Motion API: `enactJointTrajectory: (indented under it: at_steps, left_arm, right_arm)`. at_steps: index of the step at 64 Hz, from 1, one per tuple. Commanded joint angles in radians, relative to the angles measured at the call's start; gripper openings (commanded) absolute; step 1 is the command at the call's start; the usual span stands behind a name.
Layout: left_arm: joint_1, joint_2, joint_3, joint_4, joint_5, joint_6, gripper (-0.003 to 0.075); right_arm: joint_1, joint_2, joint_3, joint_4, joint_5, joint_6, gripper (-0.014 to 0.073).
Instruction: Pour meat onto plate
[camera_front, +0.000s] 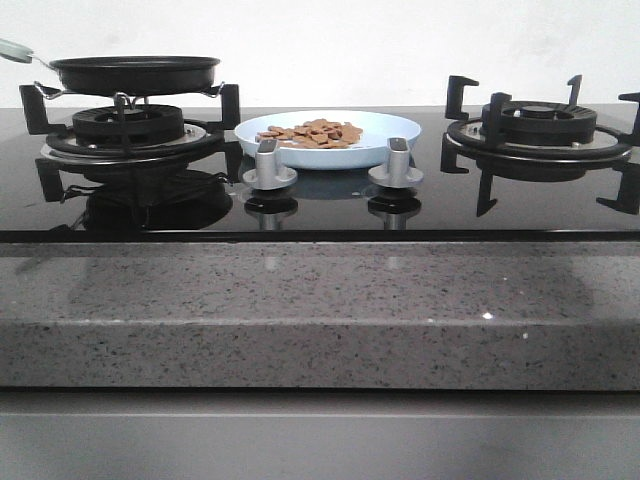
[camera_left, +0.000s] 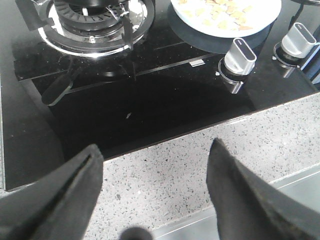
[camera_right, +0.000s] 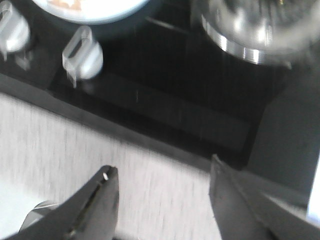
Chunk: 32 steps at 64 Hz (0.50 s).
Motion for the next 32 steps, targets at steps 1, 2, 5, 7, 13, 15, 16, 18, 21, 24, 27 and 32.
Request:
enactJointTrajectory:
  at_steps: [1, 2, 5, 7, 13, 15, 16, 18, 21, 24, 27, 32]
  left_arm:
    - [-0.009, -0.002, -0.024, -0.014, -0.062, -0.007, 0.0438]
    - [-0.009, -0.002, -0.024, -0.014, -0.062, -0.007, 0.0438]
    - [-0.009, -0.002, -0.024, -0.014, -0.062, -0.007, 0.0438]
    - [-0.009, -0.002, -0.024, -0.014, -0.062, -0.007, 0.0438]
    - [-0.009, -0.002, -0.024, -0.014, -0.062, -0.007, 0.0438]
    - [-0.009, -0.002, -0.024, -0.014, -0.062, -0.007, 0.0438]
    - [-0.009, -0.002, -0.024, -0.014, -0.062, -0.007, 0.0438]
    - [-0.009, -0.002, -0.024, -0.014, -0.063, -0.007, 0.0438]
    - [-0.009, -0.002, -0.024, -0.014, -0.063, -0.007, 0.0438]
    - [-0.009, -0.002, -0.024, -0.014, -0.063, -0.007, 0.0437]
    - [-0.009, -0.002, -0.024, -0.014, -0.063, -0.007, 0.0426]
    - [-0.009, -0.002, -0.024, -0.014, -0.063, -0.007, 0.0368]
  right_arm:
    - [-0.002, -0.104, 0.06, -0.008, -0.064, 0.011, 0.0432]
    - [-0.002, -0.118, 0.072, -0.008, -0.064, 0.011, 0.0432]
    - [-0.002, -0.165, 0.107, -0.008, -0.064, 0.011, 0.0432]
    - [-0.002, -0.194, 0.128, -0.008, -0.061, 0.011, 0.0432]
    - [-0.002, -0.285, 0.194, 0.0, -0.055, 0.011, 0.0432]
    - [-0.002, -0.318, 0.21, 0.0, -0.055, 0.011, 0.0432]
    - [-0.002, -0.331, 0.218, 0.0, -0.055, 0.011, 0.0432]
    - [-0.002, -0.357, 0.236, 0.0, -0.055, 0.011, 0.0432]
    - [-0.002, -0.398, 0.254, 0.0, -0.054, 0.011, 0.0432]
    - [-0.002, -0.43, 0.272, 0.0, -0.052, 0.011, 0.0421]
    - [-0.002, -0.464, 0.286, 0.0, -0.051, 0.011, 0.0384]
    - [-0.002, -0.508, 0.301, 0.0, -0.045, 0.011, 0.0291]
